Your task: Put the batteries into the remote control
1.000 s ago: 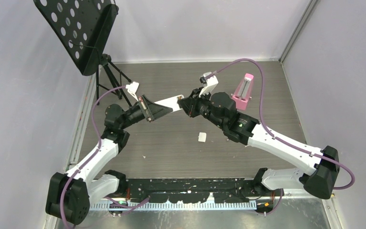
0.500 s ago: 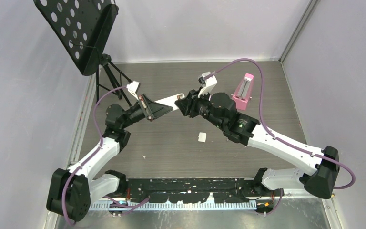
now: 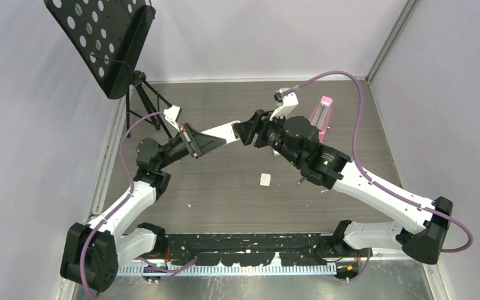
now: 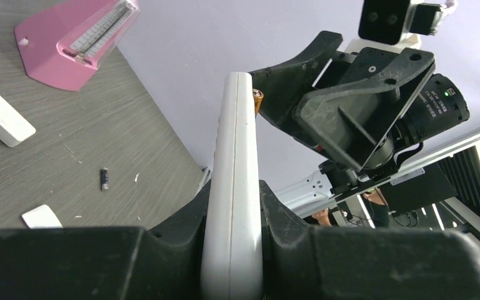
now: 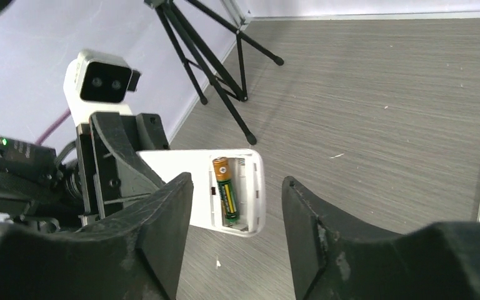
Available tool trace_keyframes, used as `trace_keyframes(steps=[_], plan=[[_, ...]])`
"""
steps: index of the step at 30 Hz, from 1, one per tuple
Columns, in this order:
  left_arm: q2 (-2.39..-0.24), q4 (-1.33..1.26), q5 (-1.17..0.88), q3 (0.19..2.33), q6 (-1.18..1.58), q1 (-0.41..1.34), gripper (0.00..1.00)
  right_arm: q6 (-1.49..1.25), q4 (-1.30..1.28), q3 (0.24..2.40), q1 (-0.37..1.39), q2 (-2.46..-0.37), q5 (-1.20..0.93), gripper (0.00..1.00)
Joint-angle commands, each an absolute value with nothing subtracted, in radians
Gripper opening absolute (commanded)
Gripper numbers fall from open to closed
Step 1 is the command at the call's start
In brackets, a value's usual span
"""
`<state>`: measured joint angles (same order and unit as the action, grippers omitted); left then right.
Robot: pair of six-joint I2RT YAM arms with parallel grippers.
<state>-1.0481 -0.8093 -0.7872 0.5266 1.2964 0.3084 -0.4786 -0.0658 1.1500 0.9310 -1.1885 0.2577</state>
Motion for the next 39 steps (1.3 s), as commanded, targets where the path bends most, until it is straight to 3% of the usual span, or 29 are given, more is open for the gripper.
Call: trace_keyframes(steps=[1,3,4,10,23,29,35,39], plan=[[-1.013,-0.891,-0.762,0.528,1.249,0.313,0.00,-0.689,-0.100,1.189,0.906,-1.114,0.423,0.64],[-1.009,-0.893,-0.747,0.525,1.241,0.313,0.00,-0.871,-0.163,1.159,0.870,-1.091,0.532,0.78],[-1.007,-0.893,-0.742,0.526,1.237,0.313,0.00,-0.934,-0.129,1.126,0.836,-1.077,0.514,0.80],[-0.989,-0.873,-0.687,0.514,1.232,0.313,0.00,-1.192,0.066,1.058,0.739,-1.075,0.290,0.81],[-1.010,-0.888,-0.617,0.519,1.253,0.313,0.00,-1.389,0.084,1.167,0.738,-1.286,0.026,0.87],[-1.022,-0.891,-0.607,0.526,1.253,0.313,0.00,-1.402,0.108,1.207,0.739,-1.340,-0.059,0.80],[-1.034,-0.891,-0.602,0.524,1.258,0.313,0.00,-1.391,0.114,1.243,0.739,-1.369,-0.097,0.79],[-1.050,-0.887,-0.599,0.536,1.258,0.313,0.00,-1.396,0.133,1.249,0.742,-1.392,-0.143,0.68]])
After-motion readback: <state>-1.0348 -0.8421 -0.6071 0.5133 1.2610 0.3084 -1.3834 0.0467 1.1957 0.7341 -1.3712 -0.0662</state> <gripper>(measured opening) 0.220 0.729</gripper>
